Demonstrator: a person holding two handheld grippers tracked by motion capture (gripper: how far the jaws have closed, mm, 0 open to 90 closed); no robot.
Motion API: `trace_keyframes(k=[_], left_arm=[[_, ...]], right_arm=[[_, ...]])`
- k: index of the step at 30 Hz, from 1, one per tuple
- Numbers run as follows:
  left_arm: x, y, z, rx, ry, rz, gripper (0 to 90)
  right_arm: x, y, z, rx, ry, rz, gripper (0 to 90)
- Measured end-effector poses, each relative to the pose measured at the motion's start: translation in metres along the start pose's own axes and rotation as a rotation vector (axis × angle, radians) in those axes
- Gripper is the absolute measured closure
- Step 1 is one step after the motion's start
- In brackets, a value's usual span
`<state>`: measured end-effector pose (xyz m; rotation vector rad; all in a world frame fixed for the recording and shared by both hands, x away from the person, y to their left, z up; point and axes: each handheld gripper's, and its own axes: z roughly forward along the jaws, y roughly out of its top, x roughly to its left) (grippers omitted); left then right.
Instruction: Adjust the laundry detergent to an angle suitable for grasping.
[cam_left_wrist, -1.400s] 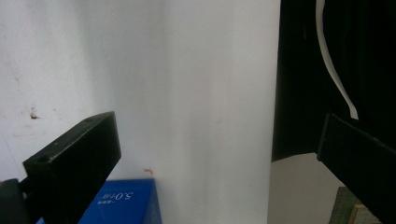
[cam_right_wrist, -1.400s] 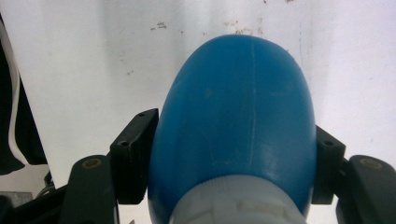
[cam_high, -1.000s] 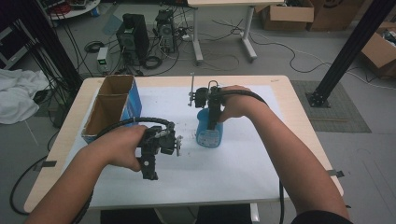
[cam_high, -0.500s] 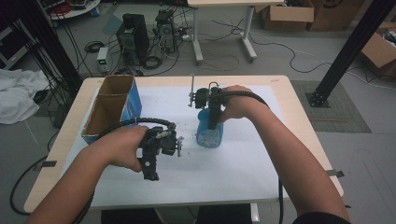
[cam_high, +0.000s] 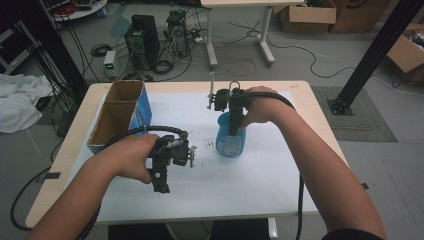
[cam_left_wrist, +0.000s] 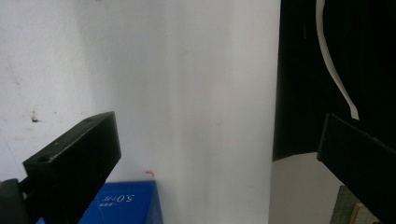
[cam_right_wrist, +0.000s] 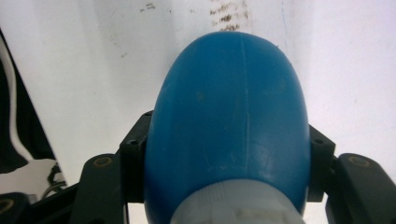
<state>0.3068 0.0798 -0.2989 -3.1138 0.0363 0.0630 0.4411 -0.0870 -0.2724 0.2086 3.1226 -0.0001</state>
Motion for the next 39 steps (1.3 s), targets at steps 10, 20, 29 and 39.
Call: trace_keyframes(k=[10,20,29,39], left_arm=[[0.001,0.002,-0.005,-0.015,0.011,0.008,0.1],[0.000,0.008,-0.004,-0.011,0.010,0.023,0.1],[-0.001,0.012,-0.003,-0.002,0.007,0.025,0.1],[-0.001,0.014,0.000,0.002,0.001,0.029,0.1]], right_arm=[[0.010,-0.014,-0.009,0.029,-0.018,0.201,38.2],[0.013,-0.024,-0.002,-0.021,0.007,0.447,38.1],[0.017,-0.030,0.007,-0.048,0.016,0.530,38.1],[0.021,-0.031,0.021,-0.049,0.013,0.526,38.2]])
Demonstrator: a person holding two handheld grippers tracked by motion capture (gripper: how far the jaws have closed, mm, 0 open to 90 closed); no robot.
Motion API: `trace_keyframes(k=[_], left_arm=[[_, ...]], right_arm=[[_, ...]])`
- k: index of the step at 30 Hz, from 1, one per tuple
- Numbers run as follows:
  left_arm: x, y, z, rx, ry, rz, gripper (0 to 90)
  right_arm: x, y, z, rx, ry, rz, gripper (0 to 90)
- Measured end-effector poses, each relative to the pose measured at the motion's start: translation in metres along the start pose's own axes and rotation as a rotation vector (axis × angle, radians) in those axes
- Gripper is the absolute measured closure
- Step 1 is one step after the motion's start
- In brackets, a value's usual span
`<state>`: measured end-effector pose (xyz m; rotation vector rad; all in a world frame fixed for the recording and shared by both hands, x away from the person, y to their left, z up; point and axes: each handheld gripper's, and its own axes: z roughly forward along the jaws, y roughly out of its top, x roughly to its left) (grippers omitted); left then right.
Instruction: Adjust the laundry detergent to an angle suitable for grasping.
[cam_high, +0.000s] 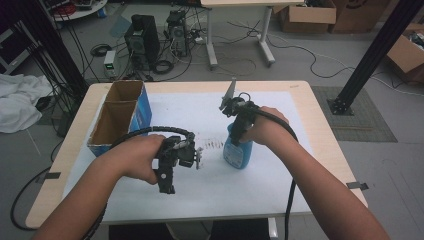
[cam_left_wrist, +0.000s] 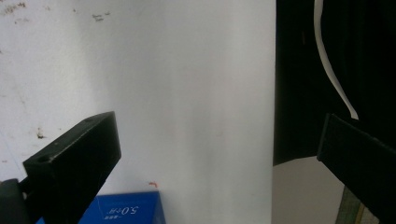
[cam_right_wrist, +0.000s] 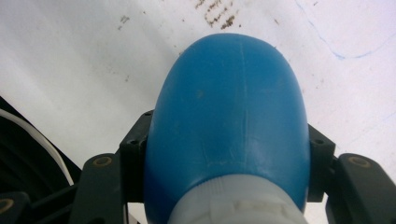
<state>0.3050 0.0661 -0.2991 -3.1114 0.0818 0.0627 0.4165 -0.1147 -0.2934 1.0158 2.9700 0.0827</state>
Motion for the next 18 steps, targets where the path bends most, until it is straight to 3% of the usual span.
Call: trace_keyframes(k=[18], left_arm=[[0.0000,-0.0026,0.0003,-0.009,0.004,-0.005,0.1]], right_arm=[[0.0093,0.0026,0.0010,0.024,-0.036,-0.013,37.7]])
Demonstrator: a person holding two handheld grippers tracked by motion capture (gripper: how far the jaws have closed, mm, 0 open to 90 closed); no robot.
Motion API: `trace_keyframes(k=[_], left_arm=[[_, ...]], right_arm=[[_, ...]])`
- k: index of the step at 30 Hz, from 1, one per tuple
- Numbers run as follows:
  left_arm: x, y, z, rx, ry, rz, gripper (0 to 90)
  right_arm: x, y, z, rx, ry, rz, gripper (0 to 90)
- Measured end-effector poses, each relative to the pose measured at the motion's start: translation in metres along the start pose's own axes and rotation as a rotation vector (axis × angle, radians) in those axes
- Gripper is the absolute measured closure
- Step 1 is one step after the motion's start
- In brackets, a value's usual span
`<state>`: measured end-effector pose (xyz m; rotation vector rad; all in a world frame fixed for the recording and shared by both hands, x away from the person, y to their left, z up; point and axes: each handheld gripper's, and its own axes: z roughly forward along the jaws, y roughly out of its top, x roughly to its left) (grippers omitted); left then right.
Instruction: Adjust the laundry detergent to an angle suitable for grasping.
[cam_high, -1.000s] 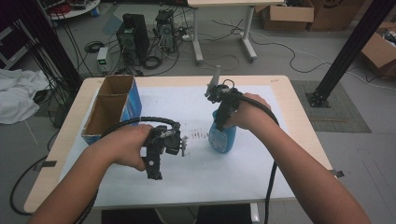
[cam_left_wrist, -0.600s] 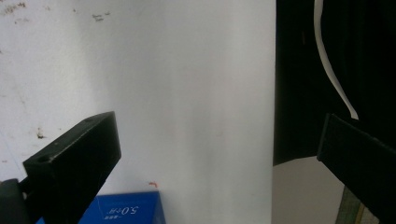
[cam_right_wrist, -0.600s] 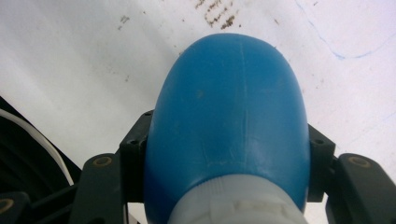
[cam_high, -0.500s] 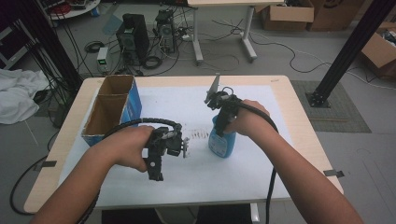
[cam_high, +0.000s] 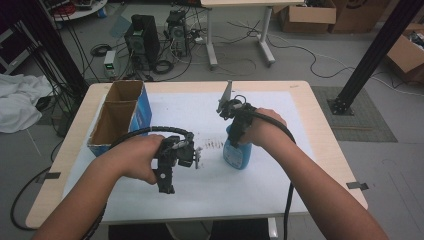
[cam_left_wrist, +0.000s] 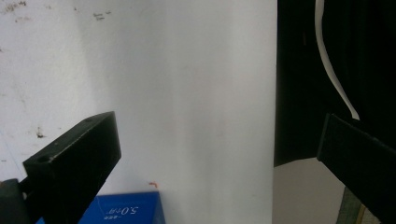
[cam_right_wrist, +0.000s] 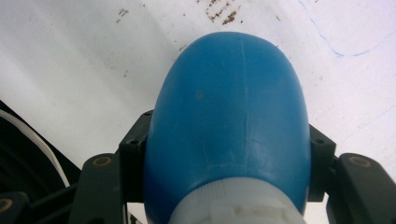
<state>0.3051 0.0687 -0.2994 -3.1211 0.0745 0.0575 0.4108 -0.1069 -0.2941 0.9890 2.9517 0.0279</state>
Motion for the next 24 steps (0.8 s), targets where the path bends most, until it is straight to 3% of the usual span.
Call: trace_keyframes(k=[5,13,24], left_arm=[[0.000,-0.001,-0.001,0.004,0.000,-0.001,0.1],[0.000,-0.002,-0.001,0.004,0.001,-0.002,0.1],[-0.001,-0.002,-0.001,0.006,0.005,-0.004,0.1]], right_arm=[[0.001,0.001,-0.001,0.021,0.006,-0.008,35.9],[0.001,0.000,-0.009,-0.012,0.004,-0.008,29.6],[0.000,0.001,-0.011,-0.018,0.004,-0.001,28.8]])
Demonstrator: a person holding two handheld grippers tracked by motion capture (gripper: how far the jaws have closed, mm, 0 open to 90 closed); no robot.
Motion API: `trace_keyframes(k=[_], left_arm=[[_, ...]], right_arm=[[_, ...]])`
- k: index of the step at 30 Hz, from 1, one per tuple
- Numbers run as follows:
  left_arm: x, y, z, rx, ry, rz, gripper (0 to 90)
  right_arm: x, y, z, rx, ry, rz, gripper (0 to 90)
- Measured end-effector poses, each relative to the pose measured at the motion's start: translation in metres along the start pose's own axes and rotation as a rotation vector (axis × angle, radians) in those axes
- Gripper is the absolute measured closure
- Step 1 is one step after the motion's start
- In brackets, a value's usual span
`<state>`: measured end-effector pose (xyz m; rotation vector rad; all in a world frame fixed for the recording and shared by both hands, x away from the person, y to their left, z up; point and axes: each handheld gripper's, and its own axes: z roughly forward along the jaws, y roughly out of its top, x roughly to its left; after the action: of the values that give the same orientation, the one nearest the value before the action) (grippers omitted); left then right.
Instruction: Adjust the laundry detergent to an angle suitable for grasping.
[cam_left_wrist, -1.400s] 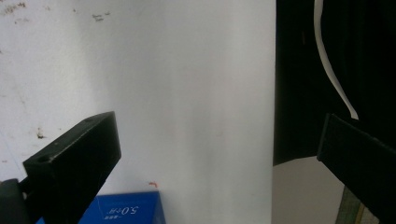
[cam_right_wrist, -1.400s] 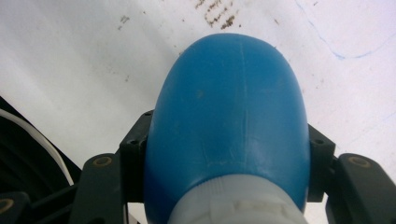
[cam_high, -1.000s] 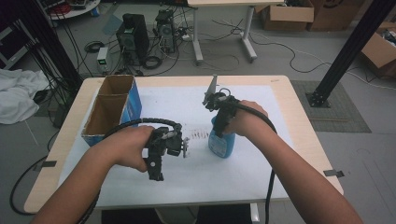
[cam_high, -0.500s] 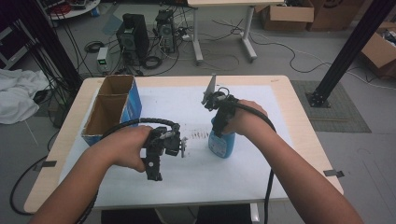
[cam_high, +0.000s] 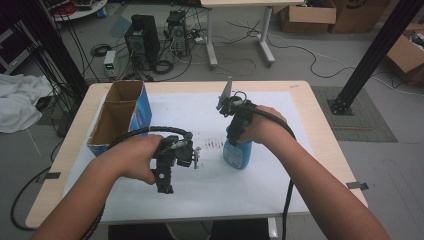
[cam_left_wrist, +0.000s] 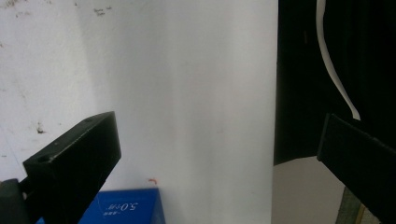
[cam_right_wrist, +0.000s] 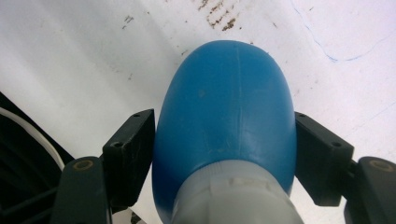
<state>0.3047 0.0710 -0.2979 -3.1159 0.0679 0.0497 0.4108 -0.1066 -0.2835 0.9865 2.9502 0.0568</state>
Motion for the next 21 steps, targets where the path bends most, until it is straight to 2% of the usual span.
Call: trace_keyframes(k=[12,21], left_arm=[[0.0005,0.0021,0.0015,0.010,-0.006,0.000,0.1],[0.0010,0.0044,0.0007,0.012,-0.009,0.003,0.1]], right_arm=[[0.0018,-0.0017,-0.0070,-0.007,-0.013,-0.051,18.4],[0.0018,-0.0029,-0.0107,-0.012,-0.012,-0.071,14.9]])
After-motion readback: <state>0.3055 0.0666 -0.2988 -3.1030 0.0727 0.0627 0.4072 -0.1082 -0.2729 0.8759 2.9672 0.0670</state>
